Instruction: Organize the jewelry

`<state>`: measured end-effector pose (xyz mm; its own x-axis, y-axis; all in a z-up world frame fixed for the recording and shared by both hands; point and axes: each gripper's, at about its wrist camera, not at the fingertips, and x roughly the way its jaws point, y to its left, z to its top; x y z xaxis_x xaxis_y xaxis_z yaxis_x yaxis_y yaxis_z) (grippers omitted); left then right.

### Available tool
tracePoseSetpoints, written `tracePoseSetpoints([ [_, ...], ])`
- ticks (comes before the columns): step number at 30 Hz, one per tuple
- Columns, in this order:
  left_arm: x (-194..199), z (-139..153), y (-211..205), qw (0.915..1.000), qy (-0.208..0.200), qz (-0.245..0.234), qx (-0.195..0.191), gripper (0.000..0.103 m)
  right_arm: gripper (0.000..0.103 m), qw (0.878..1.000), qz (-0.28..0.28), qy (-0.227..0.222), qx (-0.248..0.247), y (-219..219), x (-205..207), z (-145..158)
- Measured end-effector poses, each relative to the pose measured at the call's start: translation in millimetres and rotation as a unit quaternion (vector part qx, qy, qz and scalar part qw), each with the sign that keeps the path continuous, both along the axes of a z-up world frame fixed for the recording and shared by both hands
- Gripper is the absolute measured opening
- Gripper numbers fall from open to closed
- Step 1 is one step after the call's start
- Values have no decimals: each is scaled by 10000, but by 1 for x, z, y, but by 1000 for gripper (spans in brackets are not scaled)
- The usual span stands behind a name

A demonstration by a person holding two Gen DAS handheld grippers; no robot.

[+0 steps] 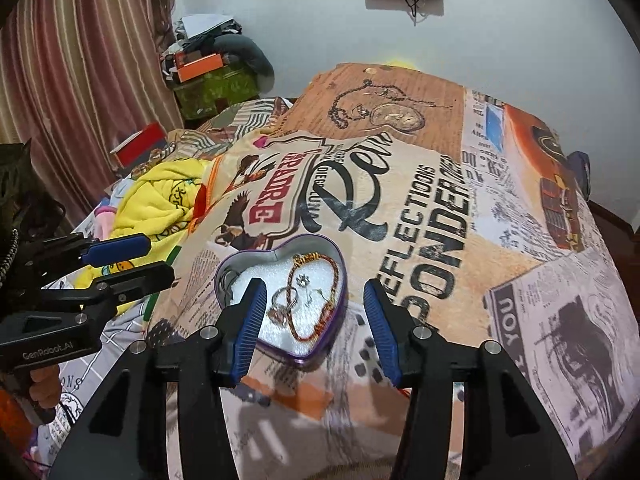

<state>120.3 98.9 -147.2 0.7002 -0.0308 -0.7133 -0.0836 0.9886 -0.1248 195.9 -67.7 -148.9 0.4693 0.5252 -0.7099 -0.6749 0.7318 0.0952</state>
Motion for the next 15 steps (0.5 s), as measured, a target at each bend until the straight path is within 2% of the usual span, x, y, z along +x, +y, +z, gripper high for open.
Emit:
tracePoseSetpoints([
  [15,11,3,-69,9983,159,-549,-64,47,47,9978,-662,-63,73,-79,-7,9],
])
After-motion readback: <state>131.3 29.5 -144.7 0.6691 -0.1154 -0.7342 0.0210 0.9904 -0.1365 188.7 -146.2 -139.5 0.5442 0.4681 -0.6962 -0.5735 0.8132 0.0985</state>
